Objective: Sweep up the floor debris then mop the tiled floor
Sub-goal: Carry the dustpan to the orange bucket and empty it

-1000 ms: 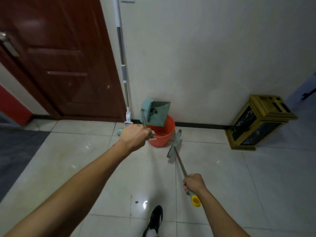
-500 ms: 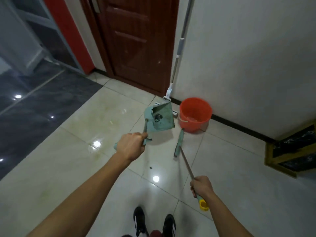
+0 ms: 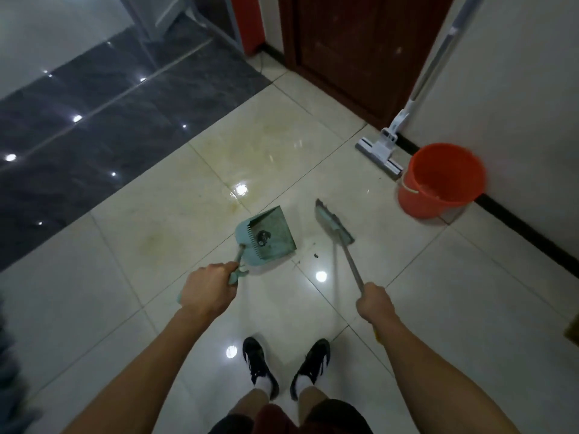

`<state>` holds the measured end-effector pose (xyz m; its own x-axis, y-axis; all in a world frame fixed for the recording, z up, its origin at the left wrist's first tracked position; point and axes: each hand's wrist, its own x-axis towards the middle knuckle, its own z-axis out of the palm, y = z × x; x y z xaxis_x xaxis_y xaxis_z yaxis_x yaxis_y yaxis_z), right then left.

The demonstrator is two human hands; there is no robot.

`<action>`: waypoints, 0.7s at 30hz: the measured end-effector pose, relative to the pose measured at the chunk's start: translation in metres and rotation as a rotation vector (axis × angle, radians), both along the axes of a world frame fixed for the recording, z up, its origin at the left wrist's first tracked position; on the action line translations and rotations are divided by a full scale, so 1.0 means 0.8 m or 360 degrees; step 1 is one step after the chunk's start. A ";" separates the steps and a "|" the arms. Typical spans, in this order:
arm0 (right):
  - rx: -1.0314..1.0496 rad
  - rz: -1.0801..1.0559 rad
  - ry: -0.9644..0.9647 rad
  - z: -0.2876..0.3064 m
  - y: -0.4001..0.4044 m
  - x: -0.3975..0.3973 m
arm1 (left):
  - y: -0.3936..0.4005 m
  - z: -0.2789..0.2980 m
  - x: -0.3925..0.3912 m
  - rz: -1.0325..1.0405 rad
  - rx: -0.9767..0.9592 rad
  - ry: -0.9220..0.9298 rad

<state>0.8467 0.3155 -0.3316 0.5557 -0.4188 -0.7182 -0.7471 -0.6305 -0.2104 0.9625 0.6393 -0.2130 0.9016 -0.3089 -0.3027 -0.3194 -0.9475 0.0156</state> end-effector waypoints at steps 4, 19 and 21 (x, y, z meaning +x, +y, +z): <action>-0.0072 0.0278 0.0085 -0.017 0.010 0.020 | 0.039 -0.017 -0.033 0.0192 0.0057 0.0087; 0.0047 0.0517 0.0148 -0.023 0.105 -0.057 | 0.138 -0.075 -0.135 0.0616 -0.0105 0.0244; 0.0087 0.0458 0.0127 -0.020 0.116 -0.070 | 0.145 -0.078 -0.141 0.0603 -0.0153 0.0248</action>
<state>0.7903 0.4086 -0.3475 0.5867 -0.2117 -0.7816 -0.5550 -0.8080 -0.1977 0.8499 0.7549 -0.2757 0.9026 0.0019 -0.4306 0.0644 -0.9894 0.1305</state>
